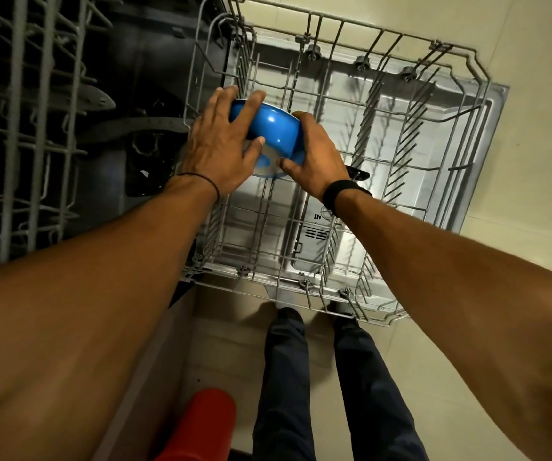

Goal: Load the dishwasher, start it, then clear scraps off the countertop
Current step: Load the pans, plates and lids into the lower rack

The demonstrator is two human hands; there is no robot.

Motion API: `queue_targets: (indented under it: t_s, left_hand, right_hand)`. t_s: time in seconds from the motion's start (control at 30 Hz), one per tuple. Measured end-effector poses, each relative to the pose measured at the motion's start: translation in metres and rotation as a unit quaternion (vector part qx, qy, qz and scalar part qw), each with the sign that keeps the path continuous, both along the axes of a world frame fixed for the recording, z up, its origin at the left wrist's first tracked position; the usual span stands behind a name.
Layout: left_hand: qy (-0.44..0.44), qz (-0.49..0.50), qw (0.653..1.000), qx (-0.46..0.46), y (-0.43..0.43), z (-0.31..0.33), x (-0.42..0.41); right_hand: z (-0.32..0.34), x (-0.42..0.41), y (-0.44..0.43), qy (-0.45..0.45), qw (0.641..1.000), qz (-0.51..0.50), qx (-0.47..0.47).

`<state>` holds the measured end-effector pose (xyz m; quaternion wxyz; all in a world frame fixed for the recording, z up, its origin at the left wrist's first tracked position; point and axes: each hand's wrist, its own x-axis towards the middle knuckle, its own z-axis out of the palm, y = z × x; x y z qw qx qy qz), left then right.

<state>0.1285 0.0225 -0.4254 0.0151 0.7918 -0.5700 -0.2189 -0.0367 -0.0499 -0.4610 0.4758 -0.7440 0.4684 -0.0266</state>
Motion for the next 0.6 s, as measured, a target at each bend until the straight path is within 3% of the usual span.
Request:
queue_targets:
  t_s: [0.6]
  left_hand:
    - [-0.038,-0.018,0.998,0.039,-0.022,-0.004,0.005]
  right_hand:
    - [0.003,0.010,-0.015,0.018,1.000,0.008,-0.007]
